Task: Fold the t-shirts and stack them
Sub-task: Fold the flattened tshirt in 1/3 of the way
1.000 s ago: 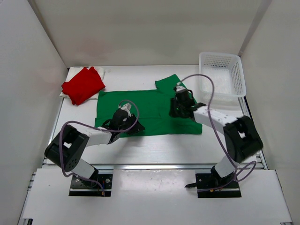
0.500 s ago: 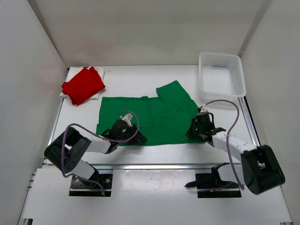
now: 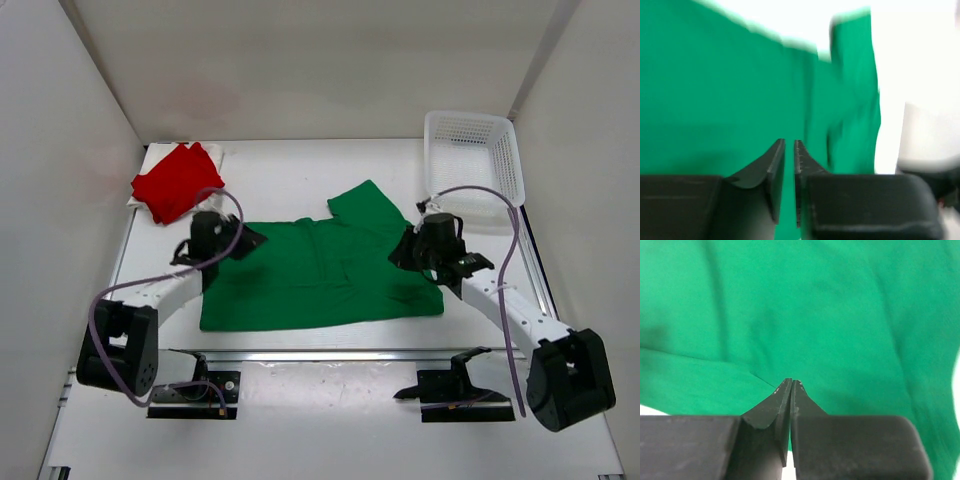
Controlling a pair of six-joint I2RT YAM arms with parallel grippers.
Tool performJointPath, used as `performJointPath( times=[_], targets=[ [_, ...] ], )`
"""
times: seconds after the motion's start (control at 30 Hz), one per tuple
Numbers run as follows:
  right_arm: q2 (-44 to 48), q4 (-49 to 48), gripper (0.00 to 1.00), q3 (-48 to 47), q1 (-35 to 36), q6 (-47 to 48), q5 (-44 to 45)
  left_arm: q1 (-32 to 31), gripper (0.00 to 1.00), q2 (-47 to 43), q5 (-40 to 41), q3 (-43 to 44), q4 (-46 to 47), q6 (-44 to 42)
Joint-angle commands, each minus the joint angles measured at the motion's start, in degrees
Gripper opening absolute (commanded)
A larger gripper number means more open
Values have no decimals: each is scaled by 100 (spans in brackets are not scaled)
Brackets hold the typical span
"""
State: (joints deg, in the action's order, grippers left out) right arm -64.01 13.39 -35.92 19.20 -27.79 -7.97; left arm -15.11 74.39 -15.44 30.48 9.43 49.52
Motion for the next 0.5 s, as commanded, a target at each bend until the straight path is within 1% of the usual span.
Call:
performJointPath(
  times=[0.0,0.07,0.1,0.13,0.17,0.2,0.23,0.27,0.33,0.37,0.4,0.43,0.47],
  targets=[
    [-488,-292,0,-310,163,266,-371,815,21,277,258,711,-502,-512],
    [-760,-293,0,-372,320,248,-338,1009,18,759,680,1133,-758,-794],
    [-936,-310,0,-441,469,361,-250,1141,19,1083,874,1466,-924,-968],
    [-982,-258,0,-442,627,388,-154,1255,20,1260,1042,1600,-1143,-1075],
    [-1139,-223,0,-555,750,493,-153,1344,18,1558,1017,1836,-1241,-1171],
    [-1279,-153,0,-695,813,485,-170,1449,16,1813,1234,2065,-1303,-1225],
    [-1316,-57,0,-740,926,450,100,1502,11,1972,1367,2276,-1477,-1338],
    [-1299,-116,0,-758,1032,172,355,1685,10,2261,1395,2409,-1601,-1470],
    [-1177,-361,0,-628,1103,72,201,1731,9,2579,1500,2699,-1778,-1602],
    [-1045,-546,0,-461,1060,72,-36,1783,12,2702,1509,2787,-1882,-1655],
    [-1026,-643,0,-477,1042,107,-151,1784,18,2738,1535,2831,-1927,-1708],
    [-904,-758,0,-442,1042,377,-361,1845,22,2721,1527,2832,-1927,-1709],
    [-816,-698,0,-486,1129,449,-146,1906,30,2747,1666,2832,-1919,-1691]
  ],
)
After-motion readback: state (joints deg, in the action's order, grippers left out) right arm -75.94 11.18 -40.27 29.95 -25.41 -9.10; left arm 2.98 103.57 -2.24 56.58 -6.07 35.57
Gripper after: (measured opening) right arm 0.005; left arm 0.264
